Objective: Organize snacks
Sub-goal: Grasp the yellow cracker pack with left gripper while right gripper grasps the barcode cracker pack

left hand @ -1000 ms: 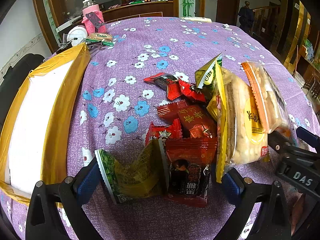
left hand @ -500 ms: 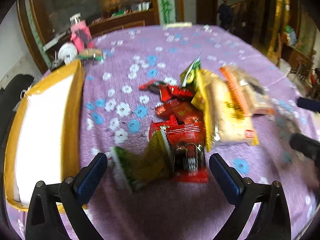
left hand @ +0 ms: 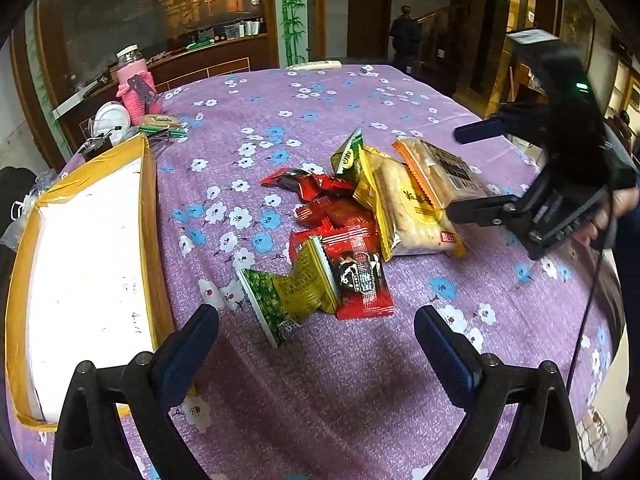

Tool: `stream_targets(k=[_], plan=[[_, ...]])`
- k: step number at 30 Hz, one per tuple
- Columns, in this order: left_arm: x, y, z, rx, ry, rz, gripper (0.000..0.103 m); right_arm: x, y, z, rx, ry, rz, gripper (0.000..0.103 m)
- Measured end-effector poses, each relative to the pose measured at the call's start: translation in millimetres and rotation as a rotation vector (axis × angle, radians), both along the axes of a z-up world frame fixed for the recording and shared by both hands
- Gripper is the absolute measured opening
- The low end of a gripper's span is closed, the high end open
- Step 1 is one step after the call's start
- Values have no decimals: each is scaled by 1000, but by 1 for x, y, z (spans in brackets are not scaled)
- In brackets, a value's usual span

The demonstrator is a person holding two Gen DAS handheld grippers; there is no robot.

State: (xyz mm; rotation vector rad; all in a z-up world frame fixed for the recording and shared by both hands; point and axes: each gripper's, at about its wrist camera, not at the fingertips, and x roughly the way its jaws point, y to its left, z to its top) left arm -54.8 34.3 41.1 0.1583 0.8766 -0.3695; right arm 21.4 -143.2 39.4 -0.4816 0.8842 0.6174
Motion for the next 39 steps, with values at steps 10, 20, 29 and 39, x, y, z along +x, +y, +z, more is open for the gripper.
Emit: stream_targets(k=[10,20,29,39], plan=[[9,-3,6,-2,12,2,99,-14,-23,-6,132,66,-141,67],[36,-37,18,9,4,-42,98,-28,-57,1,368,69,-379,16],[67,-68,4,10,52,-73,59,-17,-77,-4,478,78,-440,73],[21,-103,1,-17,182,-311,53,-13,-91,-10,543,128,-477,74]])
